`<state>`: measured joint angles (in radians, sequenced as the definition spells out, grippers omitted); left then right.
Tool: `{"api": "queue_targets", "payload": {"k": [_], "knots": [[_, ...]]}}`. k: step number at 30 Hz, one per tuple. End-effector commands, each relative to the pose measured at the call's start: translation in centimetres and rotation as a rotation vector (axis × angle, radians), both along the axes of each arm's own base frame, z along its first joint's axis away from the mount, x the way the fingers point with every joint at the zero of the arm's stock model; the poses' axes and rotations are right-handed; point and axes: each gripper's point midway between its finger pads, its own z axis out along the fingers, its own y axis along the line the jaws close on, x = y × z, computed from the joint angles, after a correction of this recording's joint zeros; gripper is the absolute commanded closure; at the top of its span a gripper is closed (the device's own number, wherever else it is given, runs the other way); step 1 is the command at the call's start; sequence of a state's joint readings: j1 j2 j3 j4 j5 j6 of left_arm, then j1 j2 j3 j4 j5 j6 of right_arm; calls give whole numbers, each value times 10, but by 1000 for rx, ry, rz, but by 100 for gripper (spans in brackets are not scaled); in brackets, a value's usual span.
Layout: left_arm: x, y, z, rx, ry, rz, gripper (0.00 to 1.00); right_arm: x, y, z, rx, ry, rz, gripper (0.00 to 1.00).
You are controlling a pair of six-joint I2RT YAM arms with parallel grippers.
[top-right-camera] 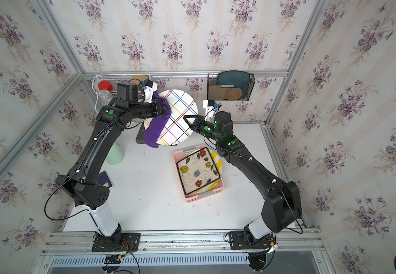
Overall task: Wipe the wet plate dry
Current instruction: Wipe the plate with towel.
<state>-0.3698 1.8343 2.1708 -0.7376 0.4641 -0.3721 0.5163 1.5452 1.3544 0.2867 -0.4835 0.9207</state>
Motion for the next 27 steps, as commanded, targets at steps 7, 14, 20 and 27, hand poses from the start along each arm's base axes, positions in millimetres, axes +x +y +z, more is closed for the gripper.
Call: {"api": "queue_targets", "payload": {"k": [7,14,20,27], "knots": [[-9,24,-7,-54,127,53,100,-12,-76,127,338,-357,-44,100],[-13,25,106,-600,107,-77,100,-29,-116,145,466,-398,-38,100],[-19,20,164,-885,105,-206,100,-38,-109,140,527,-386,54,100],[-36,23,213,-1035,58,-311,100,-35,-89,117,507,-307,86,100]]}}
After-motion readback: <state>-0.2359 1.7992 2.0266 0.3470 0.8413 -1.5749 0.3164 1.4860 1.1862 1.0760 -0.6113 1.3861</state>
